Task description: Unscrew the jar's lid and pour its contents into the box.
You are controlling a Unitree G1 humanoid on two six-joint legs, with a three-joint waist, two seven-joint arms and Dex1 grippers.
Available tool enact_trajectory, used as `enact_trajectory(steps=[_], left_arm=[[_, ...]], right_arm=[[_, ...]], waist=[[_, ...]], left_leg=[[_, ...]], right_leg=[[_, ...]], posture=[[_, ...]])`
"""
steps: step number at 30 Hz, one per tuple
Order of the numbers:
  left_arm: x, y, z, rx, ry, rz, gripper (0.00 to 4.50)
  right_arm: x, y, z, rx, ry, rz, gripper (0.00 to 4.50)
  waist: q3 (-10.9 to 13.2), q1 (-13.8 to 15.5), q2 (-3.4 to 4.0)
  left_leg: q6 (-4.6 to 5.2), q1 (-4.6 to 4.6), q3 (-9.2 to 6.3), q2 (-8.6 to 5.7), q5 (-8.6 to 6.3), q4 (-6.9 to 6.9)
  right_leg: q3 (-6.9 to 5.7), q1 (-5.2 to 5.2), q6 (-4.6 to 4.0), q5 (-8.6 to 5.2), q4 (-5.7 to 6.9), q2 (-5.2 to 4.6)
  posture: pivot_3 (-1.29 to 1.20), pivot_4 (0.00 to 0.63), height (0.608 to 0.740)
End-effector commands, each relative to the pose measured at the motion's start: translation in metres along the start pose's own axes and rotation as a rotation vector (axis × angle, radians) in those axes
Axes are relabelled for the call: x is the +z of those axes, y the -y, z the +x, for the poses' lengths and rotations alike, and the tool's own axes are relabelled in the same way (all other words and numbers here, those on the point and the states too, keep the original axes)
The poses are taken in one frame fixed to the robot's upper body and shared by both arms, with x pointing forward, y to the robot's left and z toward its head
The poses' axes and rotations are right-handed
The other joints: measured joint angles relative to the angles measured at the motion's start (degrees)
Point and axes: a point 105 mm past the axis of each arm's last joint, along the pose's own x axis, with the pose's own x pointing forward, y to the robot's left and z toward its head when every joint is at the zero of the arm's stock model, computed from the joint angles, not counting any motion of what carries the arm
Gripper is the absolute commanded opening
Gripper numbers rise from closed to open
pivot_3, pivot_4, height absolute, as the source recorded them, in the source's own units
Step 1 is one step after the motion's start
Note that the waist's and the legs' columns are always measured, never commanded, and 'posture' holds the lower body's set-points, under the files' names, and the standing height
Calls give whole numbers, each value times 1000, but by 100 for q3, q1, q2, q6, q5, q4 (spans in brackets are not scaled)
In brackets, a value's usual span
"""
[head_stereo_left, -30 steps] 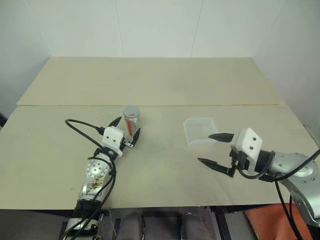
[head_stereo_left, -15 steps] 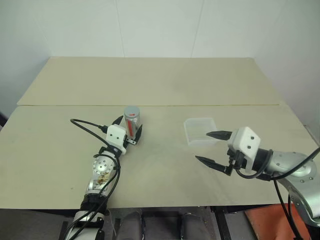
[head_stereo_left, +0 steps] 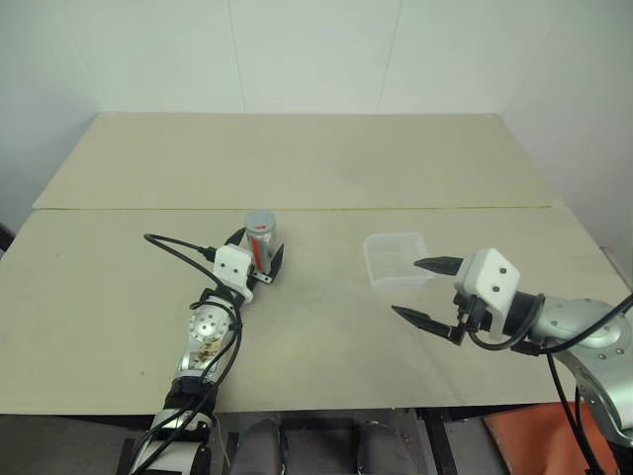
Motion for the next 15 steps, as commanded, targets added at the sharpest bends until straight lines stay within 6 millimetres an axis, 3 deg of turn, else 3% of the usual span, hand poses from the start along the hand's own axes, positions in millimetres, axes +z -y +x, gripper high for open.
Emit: enact_trajectory(steps=[1, 5, 15], left_arm=[[11, 2, 7, 0, 47, -37, 3339], [10, 1, 7, 6, 40, -42, 2019], [17, -1, 9, 11, 58, -24, 1948]], right_arm=[[10, 1, -2, -13, 20, -55, 4500], [10, 1, -2, -16, 19, -57, 4500], [19, 1, 2, -17, 55, -71, 4500]], waist=[[0, 0, 0], [0, -2, 0], [0, -3, 0]], left_leg=[[0, 0, 0, 0, 0, 0], [0, 0, 0, 0, 0, 0], [0, 2, -2, 0, 0, 0]], right_leg=[[0, 0, 0, 0, 0, 0], [0, 0, 0, 0, -1, 0], [0, 1, 1, 0, 1, 1]], posture=[[0, 150, 740], [0, 150, 740], [0, 150, 740]])
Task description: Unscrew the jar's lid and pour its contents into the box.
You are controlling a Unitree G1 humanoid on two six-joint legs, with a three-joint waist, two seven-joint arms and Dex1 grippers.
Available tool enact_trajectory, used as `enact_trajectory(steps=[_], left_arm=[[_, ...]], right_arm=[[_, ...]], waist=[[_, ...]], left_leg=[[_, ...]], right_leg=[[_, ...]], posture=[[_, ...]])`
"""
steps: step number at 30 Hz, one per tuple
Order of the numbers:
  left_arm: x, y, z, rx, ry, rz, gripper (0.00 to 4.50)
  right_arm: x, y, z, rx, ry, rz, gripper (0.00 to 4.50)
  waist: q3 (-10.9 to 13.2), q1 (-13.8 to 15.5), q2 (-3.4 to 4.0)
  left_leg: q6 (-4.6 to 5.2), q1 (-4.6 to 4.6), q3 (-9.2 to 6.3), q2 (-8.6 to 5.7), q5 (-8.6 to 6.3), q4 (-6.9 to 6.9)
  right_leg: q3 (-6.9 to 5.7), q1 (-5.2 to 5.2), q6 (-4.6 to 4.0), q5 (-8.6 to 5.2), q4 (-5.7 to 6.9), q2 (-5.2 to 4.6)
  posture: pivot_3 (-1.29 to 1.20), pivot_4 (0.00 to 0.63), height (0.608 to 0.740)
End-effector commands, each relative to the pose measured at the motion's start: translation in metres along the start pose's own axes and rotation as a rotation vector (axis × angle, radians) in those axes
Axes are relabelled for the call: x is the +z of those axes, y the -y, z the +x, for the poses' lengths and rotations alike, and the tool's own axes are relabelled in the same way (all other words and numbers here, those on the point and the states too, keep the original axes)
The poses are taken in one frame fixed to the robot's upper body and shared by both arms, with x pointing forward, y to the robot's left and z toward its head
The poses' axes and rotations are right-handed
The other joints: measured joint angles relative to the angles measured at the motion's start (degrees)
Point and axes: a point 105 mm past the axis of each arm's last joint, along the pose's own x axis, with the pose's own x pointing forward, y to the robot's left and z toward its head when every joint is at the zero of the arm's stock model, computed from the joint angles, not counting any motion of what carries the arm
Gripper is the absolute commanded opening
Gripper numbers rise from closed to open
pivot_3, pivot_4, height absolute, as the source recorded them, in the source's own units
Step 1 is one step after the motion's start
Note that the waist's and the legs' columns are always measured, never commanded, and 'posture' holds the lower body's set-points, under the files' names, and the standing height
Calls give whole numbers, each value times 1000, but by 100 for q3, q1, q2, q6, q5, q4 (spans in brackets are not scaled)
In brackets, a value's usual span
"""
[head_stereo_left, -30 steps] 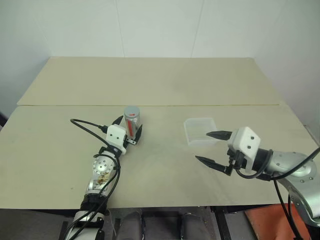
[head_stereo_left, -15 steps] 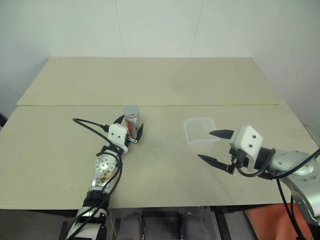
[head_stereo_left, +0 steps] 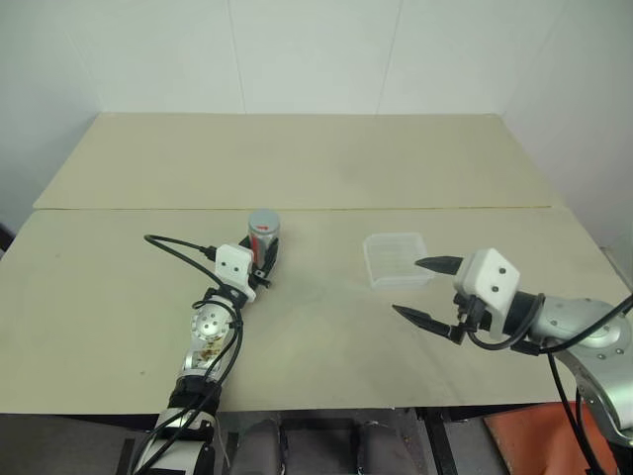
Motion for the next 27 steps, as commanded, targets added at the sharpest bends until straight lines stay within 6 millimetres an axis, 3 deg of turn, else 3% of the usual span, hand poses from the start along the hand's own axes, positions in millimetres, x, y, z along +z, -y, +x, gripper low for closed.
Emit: enact_trajectory(steps=[1, 9, 15, 20, 27], left_arm=[[22, -2, 9, 7, 70, 7, 1948], [52, 24, 13, -179, 119, -89, 1948], [63, 45, 7, -310, 110, -140, 1948], [65, 54, 5, -330, 97, -143, 1948], [72, 60, 7, -341, 105, -134, 1948]], right_arm=[[22, -1, 3, -6, 71, -56, 4500], [58, -2, 47, -47, 218, 36, 4500], [83, 8, 84, -203, 325, 125, 4500], [93, 17, 92, -282, 369, 188, 4500], [97, 12, 94, -235, 407, 215, 4500]], waist=[[0, -1, 0], [0, -25, 0], [0, -24, 1], [-1, -3, 1], [-1, -24, 2]], left_leg=[[0, 0, 0, 0, 0, 0], [-2, -5, -1, 4, 1, -1], [-3, -9, 1, 3, 2, 1], [-2, -19, 2, 0, 3, 1], [-2, -23, 3, 2, 3, 3]], right_leg=[[0, 0, 0, 0, 0, 0], [0, -7, 0, 0, 2, 4], [-1, -11, 0, 0, 2, 3], [-5, -16, 0, 0, 1, 1], [-12, -16, 0, 0, 0, 2]], posture=[[0, 150, 740], [0, 150, 740], [0, 150, 740], [0, 150, 740], [0, 150, 740]])
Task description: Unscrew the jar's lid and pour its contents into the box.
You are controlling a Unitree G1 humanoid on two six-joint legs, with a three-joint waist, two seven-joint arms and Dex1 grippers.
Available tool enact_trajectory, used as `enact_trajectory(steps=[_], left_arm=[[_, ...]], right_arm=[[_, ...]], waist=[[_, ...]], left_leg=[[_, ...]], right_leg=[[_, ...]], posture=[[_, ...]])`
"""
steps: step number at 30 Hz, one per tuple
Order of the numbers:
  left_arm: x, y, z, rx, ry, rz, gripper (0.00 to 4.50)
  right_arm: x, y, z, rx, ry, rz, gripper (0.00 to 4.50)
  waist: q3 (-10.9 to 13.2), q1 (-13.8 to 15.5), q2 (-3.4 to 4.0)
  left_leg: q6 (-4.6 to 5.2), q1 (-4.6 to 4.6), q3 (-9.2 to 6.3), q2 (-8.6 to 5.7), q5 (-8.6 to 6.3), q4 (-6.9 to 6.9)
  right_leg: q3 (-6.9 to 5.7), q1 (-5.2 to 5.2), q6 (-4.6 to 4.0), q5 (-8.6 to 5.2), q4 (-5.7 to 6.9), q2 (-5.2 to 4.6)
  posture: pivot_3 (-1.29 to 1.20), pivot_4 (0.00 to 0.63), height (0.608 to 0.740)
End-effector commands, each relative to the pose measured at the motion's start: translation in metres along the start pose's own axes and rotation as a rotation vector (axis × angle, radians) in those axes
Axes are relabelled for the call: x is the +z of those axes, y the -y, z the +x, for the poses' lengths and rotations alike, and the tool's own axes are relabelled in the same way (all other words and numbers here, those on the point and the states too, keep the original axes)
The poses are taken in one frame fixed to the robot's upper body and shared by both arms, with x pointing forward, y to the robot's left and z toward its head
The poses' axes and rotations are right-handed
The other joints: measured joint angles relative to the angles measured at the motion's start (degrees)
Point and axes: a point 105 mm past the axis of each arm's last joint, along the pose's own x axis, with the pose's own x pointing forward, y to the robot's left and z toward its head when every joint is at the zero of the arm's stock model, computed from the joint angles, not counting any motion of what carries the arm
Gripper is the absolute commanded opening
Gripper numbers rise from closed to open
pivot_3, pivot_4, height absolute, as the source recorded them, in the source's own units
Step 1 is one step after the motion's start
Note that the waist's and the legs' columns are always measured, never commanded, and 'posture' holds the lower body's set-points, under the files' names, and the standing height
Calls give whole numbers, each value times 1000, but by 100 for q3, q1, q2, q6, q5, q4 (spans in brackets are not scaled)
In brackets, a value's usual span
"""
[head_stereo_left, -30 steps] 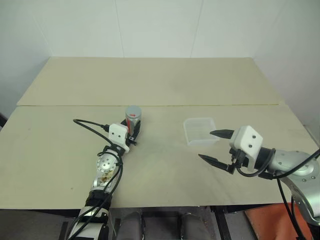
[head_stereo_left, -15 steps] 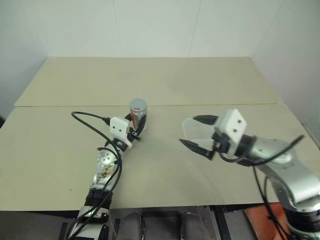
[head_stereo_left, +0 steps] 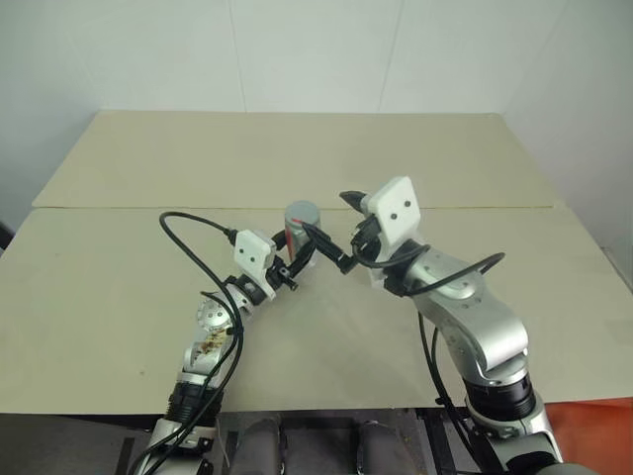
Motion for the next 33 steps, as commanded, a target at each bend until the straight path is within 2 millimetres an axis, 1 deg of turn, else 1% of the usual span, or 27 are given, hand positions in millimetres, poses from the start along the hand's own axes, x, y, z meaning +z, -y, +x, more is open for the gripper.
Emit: enact_trajectory(steps=[1, 15, 23, 26, 30, 32, 33], left_arm=[[15, 6, 5, -25, 44, 35, 1948], [16, 12, 6, -38, 46, 46, 1948], [17, 12, 9, -27, 59, 50, 1948], [18, 12, 10, -16, 69, 27, 1948], [14, 13, 10, -27, 59, 58, 1948], [15, 13, 10, -17, 66, 42, 1948], [14, 13, 10, -20, 63, 52, 1948]], right_arm=[[16, -3, -1, 19, 76, -3, 4500], [14, -12, 12, 28, 95, -12, 4500], [11, -9, 14, 17, 93, 10, 4500], [10, -9, 14, 21, 92, 14, 4500], [9, -9, 15, 20, 92, 20, 3667], [8, -9, 16, 19, 90, 20, 2910], [8, -9, 16, 16, 89, 22, 2812]], waist=[[0, -4, 0], [0, -45, 0], [0, -50, 0], [0, -52, 0], [0, -57, 0], [0, -57, 0], [0, -56, 0]], left_leg=[[0, 0, 0, 0, 0, 0], [0, -1, -1, 0, 0, 0], [0, -2, -2, 0, 0, -1], [0, -1, -3, 1, 0, -1], [0, -1, -3, 1, 0, -2], [0, -2, -3, 1, 0, -2], [0, -2, -3, 1, 0, -2]], right_leg=[[0, 0, 0, 0, 0, 0], [0, -1, 0, 0, -1, 0], [0, -1, 0, 0, -1, 0], [0, -2, 0, 0, -1, 0], [0, -2, 0, 0, -1, 0], [0, -2, 0, 0, -1, 0], [0, -2, 0, 0, -2, 0]], posture=[[0, 150, 740], [0, 150, 740], [0, 150, 740], [0, 150, 740], [0, 150, 740], [0, 150, 740], [0, 150, 740]])
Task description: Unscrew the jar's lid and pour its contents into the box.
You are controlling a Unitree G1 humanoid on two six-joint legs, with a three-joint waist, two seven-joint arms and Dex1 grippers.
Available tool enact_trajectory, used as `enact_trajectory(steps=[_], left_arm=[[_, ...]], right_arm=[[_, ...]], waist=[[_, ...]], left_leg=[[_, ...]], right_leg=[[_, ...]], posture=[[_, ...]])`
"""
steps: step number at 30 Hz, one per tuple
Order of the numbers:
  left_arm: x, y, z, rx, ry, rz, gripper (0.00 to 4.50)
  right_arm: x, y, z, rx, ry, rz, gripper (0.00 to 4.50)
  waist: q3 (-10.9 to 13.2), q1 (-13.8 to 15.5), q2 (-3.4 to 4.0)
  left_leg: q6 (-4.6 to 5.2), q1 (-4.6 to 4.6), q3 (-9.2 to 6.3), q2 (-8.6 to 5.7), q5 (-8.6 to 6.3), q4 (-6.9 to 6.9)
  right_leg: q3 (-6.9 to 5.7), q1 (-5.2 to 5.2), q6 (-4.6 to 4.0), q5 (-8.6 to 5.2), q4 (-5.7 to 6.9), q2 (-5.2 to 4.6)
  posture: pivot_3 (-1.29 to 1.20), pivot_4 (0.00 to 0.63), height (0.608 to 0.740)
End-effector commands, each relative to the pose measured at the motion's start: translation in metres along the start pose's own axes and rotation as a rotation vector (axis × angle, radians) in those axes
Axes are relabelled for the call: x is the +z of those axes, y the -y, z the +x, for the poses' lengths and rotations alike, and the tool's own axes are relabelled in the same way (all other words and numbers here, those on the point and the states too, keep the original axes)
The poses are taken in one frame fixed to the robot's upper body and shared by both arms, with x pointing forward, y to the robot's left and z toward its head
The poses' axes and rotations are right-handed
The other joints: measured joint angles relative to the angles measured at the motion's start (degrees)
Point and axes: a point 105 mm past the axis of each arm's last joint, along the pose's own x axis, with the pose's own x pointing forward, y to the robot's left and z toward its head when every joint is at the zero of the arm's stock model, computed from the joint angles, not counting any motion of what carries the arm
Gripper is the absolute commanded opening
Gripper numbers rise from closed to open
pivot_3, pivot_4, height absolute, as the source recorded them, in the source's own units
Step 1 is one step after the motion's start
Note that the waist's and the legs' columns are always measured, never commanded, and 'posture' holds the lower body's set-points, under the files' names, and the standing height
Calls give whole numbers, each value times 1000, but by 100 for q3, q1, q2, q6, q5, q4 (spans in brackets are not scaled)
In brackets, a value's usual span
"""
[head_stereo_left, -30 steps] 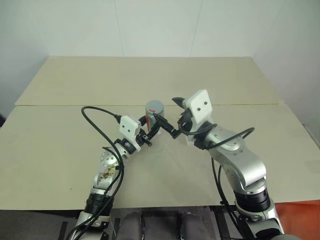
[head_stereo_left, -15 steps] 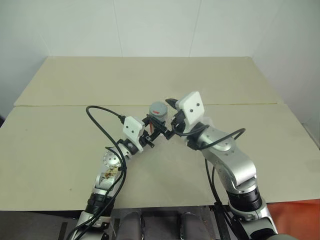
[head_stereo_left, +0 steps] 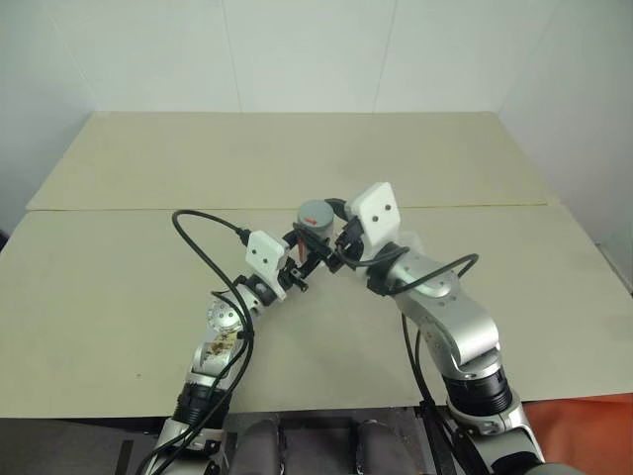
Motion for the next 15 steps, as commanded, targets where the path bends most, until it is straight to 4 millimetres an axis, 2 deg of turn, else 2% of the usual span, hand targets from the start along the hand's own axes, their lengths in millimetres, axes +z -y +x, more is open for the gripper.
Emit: enact_trajectory(steps=[1, 9, 15], left_arm=[[12, 2, 3, -7, 53, 31, 1948], [12, 5, 1, -38, 46, 18, 1948], [16, 13, -10, -124, 43, -10, 1948]], right_arm=[[16, 1, 0, -5, 67, -30, 2812], [13, 2, 1, -2, 59, -46, 2812], [18, -4, -6, 119, 95, 2, 2812]], waist=[[0, 1, 0], [0, -5, 0], [1, -31, 1]], left_leg=[[0, -1, 0, 0, 0, 0], [0, 0, -1, 0, 0, 0], [0, -1, -6, 4, 0, -2]], right_leg=[[0, 0, 0, 0, 0, -1], [0, 0, 0, 0, 0, 0], [0, -2, 0, 0, 0, 1]], posture=[[0, 150, 740], [0, 150, 740], [0, 150, 740]])
